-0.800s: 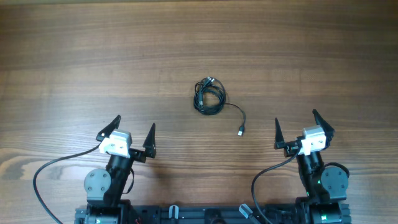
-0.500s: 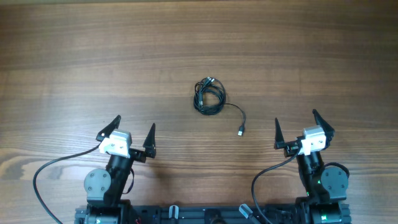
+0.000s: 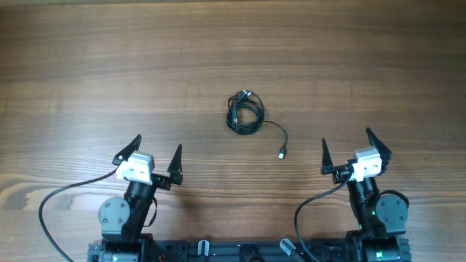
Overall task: Untangle cables
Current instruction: 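Raise both grippers from rest toward the black cable bundle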
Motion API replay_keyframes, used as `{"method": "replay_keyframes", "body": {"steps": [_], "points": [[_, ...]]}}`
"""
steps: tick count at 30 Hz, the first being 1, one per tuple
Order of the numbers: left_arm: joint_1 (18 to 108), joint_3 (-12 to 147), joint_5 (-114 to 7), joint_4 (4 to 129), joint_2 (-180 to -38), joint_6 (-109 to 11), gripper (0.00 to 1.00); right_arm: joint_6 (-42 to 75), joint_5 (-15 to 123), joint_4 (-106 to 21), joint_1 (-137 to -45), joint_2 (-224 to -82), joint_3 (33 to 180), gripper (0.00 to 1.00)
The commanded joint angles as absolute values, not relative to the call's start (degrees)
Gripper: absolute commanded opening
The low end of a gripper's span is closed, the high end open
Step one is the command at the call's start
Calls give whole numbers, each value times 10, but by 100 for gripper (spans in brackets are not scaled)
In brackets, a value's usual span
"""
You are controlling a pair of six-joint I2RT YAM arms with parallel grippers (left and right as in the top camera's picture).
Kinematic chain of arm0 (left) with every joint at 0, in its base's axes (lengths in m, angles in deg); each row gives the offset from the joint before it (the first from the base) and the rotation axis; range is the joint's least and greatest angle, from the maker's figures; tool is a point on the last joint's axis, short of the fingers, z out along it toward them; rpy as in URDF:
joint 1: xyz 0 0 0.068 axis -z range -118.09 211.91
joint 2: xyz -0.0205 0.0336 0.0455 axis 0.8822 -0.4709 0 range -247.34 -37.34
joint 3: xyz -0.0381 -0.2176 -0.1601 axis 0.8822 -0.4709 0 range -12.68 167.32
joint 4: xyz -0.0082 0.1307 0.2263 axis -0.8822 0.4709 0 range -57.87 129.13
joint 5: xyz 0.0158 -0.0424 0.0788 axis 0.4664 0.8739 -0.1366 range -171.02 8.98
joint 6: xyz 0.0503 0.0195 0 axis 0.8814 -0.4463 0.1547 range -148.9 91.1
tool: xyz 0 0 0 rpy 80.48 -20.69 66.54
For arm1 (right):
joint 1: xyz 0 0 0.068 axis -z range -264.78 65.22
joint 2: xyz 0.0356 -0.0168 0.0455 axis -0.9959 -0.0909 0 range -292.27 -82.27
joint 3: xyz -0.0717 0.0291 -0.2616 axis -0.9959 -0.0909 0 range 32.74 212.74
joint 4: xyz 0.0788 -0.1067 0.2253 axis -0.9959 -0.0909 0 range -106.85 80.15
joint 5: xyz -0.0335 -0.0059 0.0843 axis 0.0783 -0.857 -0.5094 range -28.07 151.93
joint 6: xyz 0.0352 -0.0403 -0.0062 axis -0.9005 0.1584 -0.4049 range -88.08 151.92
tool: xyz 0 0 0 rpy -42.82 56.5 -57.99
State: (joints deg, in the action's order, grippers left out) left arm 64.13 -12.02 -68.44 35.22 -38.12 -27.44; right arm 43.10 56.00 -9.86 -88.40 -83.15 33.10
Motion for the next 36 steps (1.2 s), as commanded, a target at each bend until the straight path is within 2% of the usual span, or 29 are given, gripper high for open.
{"method": "replay_keyframes", "body": {"steps": [1, 8, 12, 15, 19, 27, 33, 36], "points": [[644, -124, -671, 353, -378, -267, 100, 433, 572, -95, -887, -827, 330, 100], [644, -124, -671, 352, -378, -268, 100, 435, 572, -96, -887, -827, 330, 100], [644, -124, -671, 352, -378, -323, 100, 428, 575, -95, -887, -827, 331, 100], [644, -122, -676, 357, -389, -377, 100, 358, 611, -107, -887, -829, 339, 100], [644, -84, -680, 393, -438, -390, 100, 361, 611, -125, -887, -867, 377, 100], [644, 105, -684, 475, -711, -390, 100, 317, 591, -211, -887, -1124, 552, 100], [644, 360, -649, 689, -947, -401, 100, 319, 568, -376, -887, -1339, 736, 100], [644, 433, -650, 788, -1002, -401, 100, 320, 570, -484, -887, -1418, 827, 100]]}}
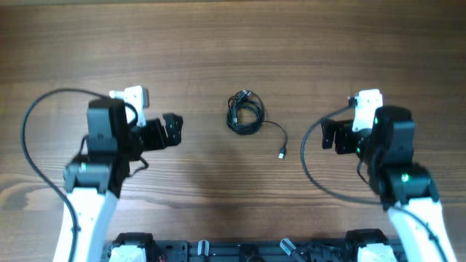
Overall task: Untangle cables
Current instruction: 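Raise both grippers from rest toward the black cable bundle, then grasp the black cable bundle with both grippers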
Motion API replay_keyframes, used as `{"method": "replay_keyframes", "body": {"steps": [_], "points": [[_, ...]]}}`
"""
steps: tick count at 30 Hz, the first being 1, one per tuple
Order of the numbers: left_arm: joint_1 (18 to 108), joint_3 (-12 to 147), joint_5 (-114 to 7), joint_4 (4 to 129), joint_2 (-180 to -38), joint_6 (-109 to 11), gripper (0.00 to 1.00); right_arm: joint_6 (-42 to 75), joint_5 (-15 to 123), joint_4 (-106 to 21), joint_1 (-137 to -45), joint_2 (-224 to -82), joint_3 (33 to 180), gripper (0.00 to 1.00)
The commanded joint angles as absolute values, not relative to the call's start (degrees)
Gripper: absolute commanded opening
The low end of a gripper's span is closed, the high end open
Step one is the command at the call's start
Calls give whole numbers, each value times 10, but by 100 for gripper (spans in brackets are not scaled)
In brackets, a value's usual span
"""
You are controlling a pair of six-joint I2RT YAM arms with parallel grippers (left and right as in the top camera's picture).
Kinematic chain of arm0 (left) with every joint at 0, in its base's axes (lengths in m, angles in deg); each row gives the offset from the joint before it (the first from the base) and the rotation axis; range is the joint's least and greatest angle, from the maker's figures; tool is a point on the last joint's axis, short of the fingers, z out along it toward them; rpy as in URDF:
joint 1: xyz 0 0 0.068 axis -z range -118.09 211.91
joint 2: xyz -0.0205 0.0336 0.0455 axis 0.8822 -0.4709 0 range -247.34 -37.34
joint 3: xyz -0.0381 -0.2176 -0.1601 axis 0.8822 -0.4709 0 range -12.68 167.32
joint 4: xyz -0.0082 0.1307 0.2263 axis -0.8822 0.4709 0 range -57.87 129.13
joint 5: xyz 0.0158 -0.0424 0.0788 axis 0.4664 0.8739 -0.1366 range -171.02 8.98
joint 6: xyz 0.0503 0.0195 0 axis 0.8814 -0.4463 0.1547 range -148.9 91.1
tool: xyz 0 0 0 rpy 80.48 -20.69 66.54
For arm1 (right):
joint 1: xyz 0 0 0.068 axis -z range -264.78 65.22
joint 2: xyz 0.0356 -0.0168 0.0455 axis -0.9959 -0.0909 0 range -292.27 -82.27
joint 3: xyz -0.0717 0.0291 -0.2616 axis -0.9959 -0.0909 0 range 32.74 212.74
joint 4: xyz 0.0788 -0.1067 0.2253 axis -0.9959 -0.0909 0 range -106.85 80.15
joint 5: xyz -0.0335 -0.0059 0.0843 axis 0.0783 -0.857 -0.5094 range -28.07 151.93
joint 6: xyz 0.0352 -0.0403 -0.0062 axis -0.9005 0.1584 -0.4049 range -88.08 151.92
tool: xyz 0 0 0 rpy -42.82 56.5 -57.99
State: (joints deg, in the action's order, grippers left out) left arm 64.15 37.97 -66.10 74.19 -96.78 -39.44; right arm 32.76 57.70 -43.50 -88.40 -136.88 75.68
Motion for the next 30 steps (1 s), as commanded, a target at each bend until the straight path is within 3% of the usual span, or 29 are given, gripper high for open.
{"method": "replay_keyframes", "body": {"steps": [1, 5, 9, 16, 22, 28, 30], "points": [[644, 434, -648, 789, -1007, -401, 100, 320, 570, -505, -887, -1433, 847, 100], [644, 434, -597, 767, -1013, -401, 100, 318, 524, -537, -887, -1465, 902, 100], [644, 434, -560, 634, -1021, -456, 100, 319, 498, -523, -887, -1466, 902, 100], [723, 553, -702, 633, -1182, -439, 100, 318, 498, -498, -887, -1466, 902, 100], [808, 560, -741, 519, -1356, -439, 98, 318, 500, -498, -887, -1466, 902, 100], [868, 560, -741, 475, -1485, -440, 81, 317, 500, -498, -887, -1466, 902, 97], [885, 560, -741, 473, -1513, -439, 69, 315, 500, -498, -887, -1466, 902, 97]]}}
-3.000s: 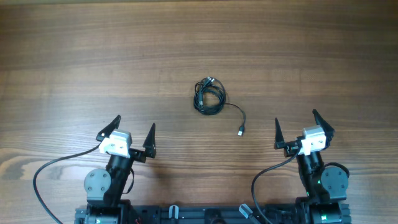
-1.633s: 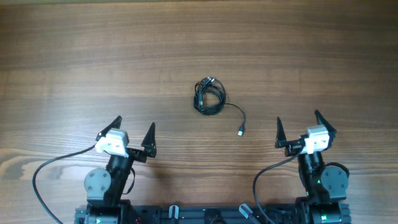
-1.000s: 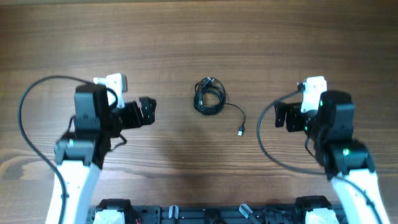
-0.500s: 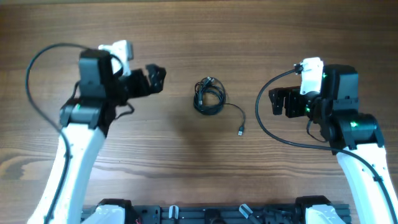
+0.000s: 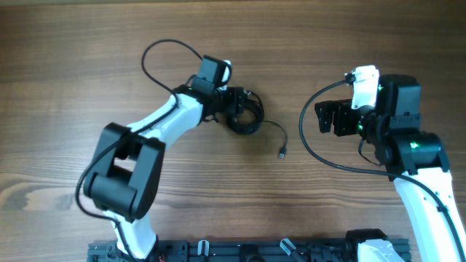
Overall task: Untangle cables
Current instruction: 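Grasp the black cable bundle with both grippers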
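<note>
A black cable point(image 5: 247, 120) lies coiled in a small bundle at the middle of the wooden table. One loose end trails right to a plug point(image 5: 282, 153). My left gripper point(image 5: 234, 108) is stretched far across and sits at the coil's left edge. Its dark fingers merge with the cable, so their spread cannot be read. My right gripper point(image 5: 330, 118) hovers to the right of the coil, well apart from it. Its fingers stand apart with nothing between them.
The left arm's own grey cable point(image 5: 164, 51) loops over the table behind its wrist. The right arm's cable point(image 5: 313, 145) curves down beside the plug. The wooden table point(image 5: 87, 87) carries nothing else.
My left gripper has moved from the left side of the table to the left edge of the coil. My right gripper has hardly shifted. The coil and plug lie as before.
Both grippers first stood open near the front edge, far from the coil. Then both arms were raised and out to either side of it. Now the left is at the coil, and the right holds off to its right.
</note>
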Motion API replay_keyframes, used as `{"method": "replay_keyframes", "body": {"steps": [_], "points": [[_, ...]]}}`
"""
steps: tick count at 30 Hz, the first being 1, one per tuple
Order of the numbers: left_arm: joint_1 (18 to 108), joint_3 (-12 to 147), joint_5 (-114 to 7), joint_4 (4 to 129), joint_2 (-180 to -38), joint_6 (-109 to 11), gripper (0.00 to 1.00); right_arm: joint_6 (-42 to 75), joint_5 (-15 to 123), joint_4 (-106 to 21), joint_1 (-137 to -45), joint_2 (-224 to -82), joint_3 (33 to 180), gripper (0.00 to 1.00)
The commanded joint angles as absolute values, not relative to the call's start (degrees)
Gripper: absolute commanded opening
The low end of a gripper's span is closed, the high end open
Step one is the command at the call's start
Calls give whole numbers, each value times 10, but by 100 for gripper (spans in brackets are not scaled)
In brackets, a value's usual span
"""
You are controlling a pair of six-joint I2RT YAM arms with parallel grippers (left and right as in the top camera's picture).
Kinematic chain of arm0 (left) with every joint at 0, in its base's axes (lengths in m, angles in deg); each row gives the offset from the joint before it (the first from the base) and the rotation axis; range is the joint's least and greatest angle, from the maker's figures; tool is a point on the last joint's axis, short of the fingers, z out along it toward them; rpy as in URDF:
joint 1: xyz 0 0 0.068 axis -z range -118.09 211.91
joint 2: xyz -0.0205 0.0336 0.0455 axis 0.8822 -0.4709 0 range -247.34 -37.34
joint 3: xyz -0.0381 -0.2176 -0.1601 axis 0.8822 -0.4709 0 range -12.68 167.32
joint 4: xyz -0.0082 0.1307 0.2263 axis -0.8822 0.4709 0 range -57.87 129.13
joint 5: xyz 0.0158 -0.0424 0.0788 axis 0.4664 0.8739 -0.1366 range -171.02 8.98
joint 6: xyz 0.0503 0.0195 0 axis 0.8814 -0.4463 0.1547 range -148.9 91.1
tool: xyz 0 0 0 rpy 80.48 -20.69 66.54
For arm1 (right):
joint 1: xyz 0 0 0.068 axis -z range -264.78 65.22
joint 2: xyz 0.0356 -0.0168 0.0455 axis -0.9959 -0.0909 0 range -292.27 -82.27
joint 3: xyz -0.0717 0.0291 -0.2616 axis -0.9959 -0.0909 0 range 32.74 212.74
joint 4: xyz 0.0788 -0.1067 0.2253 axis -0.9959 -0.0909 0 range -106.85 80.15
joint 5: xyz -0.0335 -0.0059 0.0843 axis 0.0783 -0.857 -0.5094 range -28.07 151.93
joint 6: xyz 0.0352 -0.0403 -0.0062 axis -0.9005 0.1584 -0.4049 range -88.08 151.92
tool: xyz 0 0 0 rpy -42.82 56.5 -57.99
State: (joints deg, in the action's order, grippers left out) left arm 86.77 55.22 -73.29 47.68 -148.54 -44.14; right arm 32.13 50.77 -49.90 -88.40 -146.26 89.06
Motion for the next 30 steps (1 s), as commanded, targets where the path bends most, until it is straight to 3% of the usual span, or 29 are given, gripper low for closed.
{"method": "replay_keyframes", "body": {"steps": [1, 3, 5, 6, 9, 18, 27, 28, 29, 30], "points": [[888, 560, -741, 473, -1518, -439, 63, 314, 499, -498, -887, -1466, 902, 97], [891, 560, -741, 473, -1523, -439, 46, 313, 500, -499, -887, -1466, 902, 97], [890, 560, -741, 468, -1522, -439, 12, 313, 500, -500, -887, -1466, 902, 97], [890, 560, -741, 466, -1520, -439, 5, 313, 500, -500, -887, -1466, 902, 97], [890, 560, -726, 481, -1482, -444, 4, 313, 440, -499, -887, -1466, 902, 100], [890, 560, -496, 587, -1292, -474, 4, 268, 302, -495, -887, -1546, 900, 100], [864, 560, -336, 567, -1259, -504, 4, 240, 132, -430, -900, -1713, 900, 90], [864, 560, -327, 560, -1259, -504, 4, 240, 123, -417, -908, -1722, 900, 86], [864, 560, -323, 557, -1259, -504, 4, 232, 123, -400, -919, -1728, 900, 75], [864, 560, -320, 555, -1259, -504, 4, 222, 125, -371, -934, -1733, 900, 46]]}}
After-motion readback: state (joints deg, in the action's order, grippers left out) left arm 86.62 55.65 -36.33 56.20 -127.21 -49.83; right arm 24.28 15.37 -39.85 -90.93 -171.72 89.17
